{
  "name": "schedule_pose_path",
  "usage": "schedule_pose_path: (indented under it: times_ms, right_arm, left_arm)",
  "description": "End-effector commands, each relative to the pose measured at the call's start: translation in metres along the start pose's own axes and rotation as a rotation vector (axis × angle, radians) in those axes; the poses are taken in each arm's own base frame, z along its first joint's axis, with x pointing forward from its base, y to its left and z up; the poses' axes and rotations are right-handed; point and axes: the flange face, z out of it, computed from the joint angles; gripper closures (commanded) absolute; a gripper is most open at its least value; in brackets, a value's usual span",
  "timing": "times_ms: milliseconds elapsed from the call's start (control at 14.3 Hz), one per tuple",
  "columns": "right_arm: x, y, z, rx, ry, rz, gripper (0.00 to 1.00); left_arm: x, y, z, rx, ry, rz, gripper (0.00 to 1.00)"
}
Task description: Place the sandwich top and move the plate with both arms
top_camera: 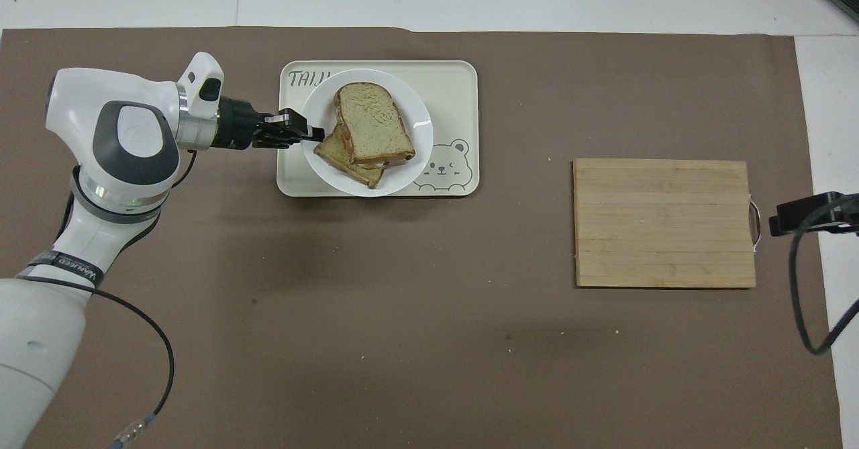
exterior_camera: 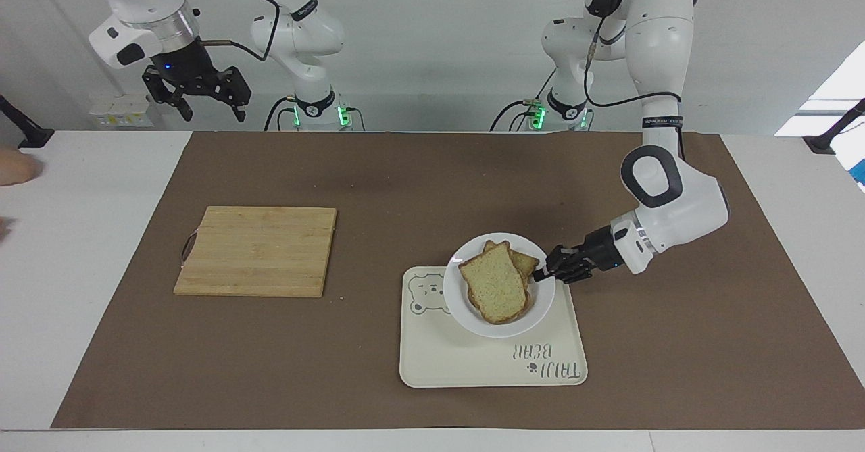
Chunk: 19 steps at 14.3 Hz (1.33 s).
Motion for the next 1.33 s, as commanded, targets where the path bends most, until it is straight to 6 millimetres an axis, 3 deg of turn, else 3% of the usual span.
schedule_pose_path:
  times_ms: [0,70,140,279,349,419,489,559,698,838,908,1257]
  right_arm:
    - [0.003,0.004,0.000,0.023,0.042,-0.010,0.00]
    - [0.003,0.004,-0.001,0.023,0.050,-0.010,0.00]
    - [0.003,0.004,-0.001,0.023,0.050,-0.010,0.00]
    - [0.003,0.003,-0.002,0.021,0.053,-0.013,0.00]
    - [0.004,0.003,-0.001,0.021,0.051,-0.013,0.00]
    - [0.004,0.003,-0.001,0.021,0.051,-0.011,0.00]
    - [0.004,0.003,-0.001,0.021,0.051,-0.013,0.00]
    - [0.003,0.003,-0.002,0.021,0.051,-0.013,0.00]
    - [0.004,0.003,-0.002,0.022,0.060,-0.010,0.00]
    - [0.007,0.003,-0.003,0.022,0.071,-0.009,0.00]
    - [0.007,0.003,-0.003,0.022,0.071,-0.009,0.00]
    - [0.006,0.002,-0.002,0.020,0.068,-0.014,0.00]
  left_arm:
    - [0.022,-0.008,0.024,0.006,0.034,-0.003,1.00]
    - [0.023,-0.012,0.029,0.017,0.040,0.004,1.00]
    - [0.017,-0.012,0.048,0.036,0.036,0.049,1.00]
    - [0.014,-0.015,0.054,0.054,0.067,0.058,1.00]
    - [0.012,-0.017,0.056,0.055,0.058,0.058,0.81]
    - [0.012,-0.019,0.053,0.054,0.048,0.063,0.16]
    - [0.011,-0.021,0.051,0.046,0.032,0.062,0.00]
    - [0.013,-0.022,0.037,0.040,0.035,0.050,0.00]
    - [0.011,-0.006,-0.002,0.048,0.061,0.059,0.00]
    - [0.007,0.002,-0.058,0.197,0.086,0.099,0.00]
    - [0.006,0.006,-0.074,0.268,0.080,0.104,0.00]
    - [-0.013,0.031,-0.111,0.514,-0.032,0.125,0.00]
